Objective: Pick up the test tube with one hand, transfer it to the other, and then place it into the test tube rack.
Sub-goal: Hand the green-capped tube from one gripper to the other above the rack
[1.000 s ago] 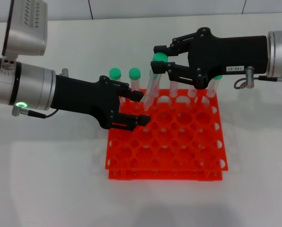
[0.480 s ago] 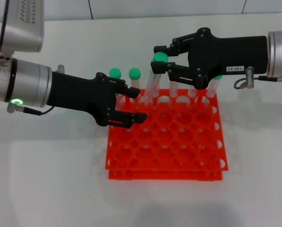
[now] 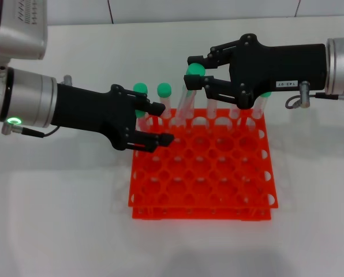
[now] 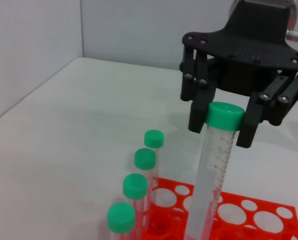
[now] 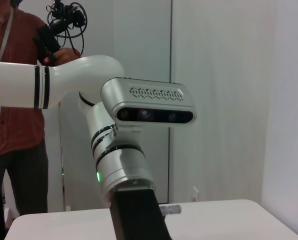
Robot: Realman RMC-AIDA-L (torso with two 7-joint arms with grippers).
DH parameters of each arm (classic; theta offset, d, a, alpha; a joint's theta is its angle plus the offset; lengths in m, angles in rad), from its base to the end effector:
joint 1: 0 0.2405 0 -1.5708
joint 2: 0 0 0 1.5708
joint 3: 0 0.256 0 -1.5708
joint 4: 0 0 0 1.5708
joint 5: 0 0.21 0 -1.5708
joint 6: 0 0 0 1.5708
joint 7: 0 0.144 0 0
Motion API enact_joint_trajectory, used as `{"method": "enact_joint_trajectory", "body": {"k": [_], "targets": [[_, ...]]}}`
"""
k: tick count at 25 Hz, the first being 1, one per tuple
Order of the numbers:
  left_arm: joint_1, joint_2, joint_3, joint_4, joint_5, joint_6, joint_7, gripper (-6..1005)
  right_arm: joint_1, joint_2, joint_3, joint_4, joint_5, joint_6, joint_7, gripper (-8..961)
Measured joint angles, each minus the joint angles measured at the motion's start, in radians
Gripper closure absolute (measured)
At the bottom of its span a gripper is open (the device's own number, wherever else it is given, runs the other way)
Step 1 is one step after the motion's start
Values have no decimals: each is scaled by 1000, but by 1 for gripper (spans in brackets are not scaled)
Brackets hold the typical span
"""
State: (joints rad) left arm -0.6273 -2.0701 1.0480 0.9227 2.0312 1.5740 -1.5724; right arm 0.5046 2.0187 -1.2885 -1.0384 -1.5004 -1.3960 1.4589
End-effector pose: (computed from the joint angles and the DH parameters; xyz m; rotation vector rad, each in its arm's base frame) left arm -0.1865 0.3522 -0.0089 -3.0304 -0.2628 -0.3636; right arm 0.1443 0.3525 0.0113 -2.7987 0.0482 0.8283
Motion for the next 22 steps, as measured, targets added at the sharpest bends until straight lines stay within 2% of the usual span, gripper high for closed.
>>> {"method": "enact_joint_trajectory", "body": {"k": [6,22], "targets": [[31,-3,0,78,15,0,-29,349,0,0,0,0,0,0,1,687],[62,-3,-5,194,28,27,-86,352,0,0,0,3,0,9,0,684]]}}
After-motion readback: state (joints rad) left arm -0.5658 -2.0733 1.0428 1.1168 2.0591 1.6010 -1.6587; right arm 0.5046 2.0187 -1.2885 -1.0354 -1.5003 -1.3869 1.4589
